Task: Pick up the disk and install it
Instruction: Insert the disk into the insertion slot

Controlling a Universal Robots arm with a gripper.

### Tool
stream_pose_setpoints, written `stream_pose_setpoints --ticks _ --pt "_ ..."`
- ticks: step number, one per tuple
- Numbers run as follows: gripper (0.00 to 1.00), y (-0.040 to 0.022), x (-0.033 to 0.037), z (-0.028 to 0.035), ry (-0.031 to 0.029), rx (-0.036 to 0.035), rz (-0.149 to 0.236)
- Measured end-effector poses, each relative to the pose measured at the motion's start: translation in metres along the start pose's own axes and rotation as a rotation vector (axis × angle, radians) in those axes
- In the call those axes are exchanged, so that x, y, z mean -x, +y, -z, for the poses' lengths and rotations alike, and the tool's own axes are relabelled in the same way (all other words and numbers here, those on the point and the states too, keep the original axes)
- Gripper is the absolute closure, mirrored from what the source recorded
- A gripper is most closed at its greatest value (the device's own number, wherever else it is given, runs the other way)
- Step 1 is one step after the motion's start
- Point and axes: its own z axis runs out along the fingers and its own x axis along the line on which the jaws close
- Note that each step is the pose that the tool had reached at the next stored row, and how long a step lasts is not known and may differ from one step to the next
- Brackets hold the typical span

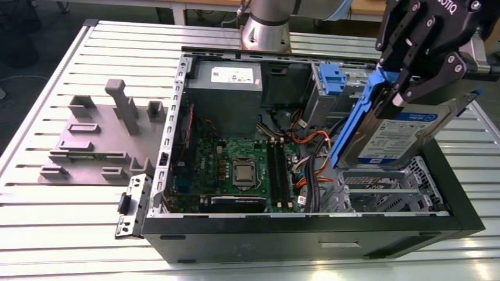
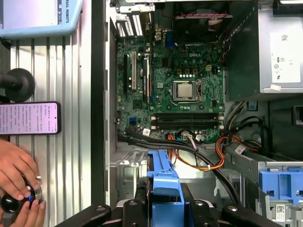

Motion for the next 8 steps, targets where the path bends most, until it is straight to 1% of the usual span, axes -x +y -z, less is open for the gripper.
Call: stream_pose_setpoints --ticks 8 --pt "0.64 -0.0119 -0.0001 -0.0042 0.0001 0.0 0.0"
